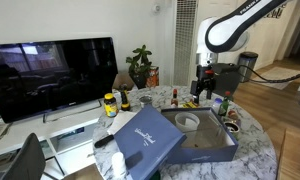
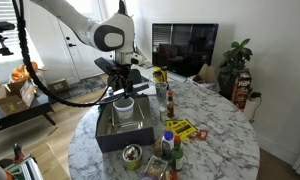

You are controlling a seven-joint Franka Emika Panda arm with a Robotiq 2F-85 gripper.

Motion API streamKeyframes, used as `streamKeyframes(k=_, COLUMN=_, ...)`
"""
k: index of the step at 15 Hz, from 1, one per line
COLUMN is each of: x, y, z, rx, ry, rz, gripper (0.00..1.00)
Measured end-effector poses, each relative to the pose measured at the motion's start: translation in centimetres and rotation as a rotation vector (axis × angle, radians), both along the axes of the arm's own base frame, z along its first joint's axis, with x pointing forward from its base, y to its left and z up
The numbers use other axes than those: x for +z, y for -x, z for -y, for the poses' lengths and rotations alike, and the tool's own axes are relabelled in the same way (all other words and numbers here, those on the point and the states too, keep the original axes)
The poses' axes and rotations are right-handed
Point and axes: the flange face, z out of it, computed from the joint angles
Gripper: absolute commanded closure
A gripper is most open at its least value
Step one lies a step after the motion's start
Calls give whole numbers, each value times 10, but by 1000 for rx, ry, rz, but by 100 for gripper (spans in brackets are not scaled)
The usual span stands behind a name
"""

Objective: Remove the clear cup from the box and place it on the table.

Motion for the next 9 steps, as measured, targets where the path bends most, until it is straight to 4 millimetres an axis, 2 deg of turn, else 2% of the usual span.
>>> streamKeyframes(k=5, x=-39, y=-3, z=-6, rx=21, ry=-13, rz=-58, gripper=2)
streamKeyframes(k=9, x=-66, y=-19, z=-9, rx=14, ry=-40, rz=-24, gripper=39)
